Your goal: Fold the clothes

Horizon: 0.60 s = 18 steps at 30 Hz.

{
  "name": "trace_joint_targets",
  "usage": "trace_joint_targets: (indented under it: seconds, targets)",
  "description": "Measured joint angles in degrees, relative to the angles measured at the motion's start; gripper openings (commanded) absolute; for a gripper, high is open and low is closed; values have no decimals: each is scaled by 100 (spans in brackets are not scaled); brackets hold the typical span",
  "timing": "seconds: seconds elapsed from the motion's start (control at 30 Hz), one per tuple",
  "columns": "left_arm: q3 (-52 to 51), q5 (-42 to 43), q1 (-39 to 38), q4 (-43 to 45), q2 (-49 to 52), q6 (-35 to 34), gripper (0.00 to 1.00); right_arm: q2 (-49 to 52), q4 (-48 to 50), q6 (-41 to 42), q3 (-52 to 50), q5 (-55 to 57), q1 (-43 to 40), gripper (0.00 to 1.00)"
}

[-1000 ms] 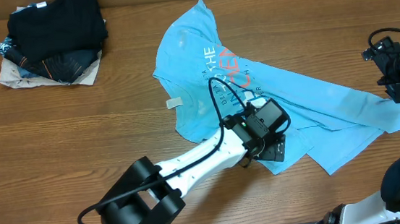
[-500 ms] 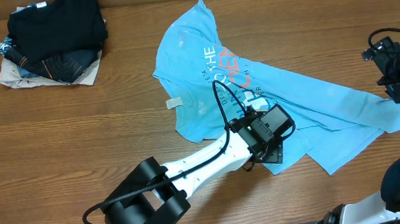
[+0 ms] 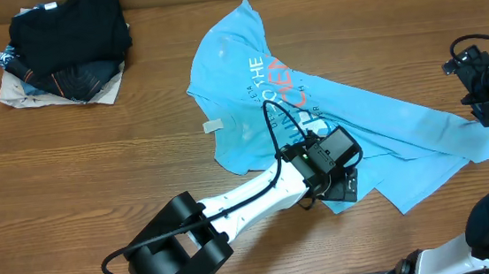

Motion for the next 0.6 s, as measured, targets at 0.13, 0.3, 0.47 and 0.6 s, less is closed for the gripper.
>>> trace_joint_targets:
  seconds: [0.13, 0.3, 0.47, 0.6]
  targets:
    - [225, 24, -2, -793, 11, -122, 100, 0, 20, 0, 0, 0, -2, 100]
    - [946, -560, -39, -2094, 24, -520, 100, 0, 120, 2, 0, 0, 0, 100]
    - [1519, -833, -179, -2140, 22, -776, 100, 0, 103, 2, 0, 4, 0, 100]
    - [1528, -896, -236, -2350, 37, -1174, 100, 0, 70, 2, 0, 15, -2, 100]
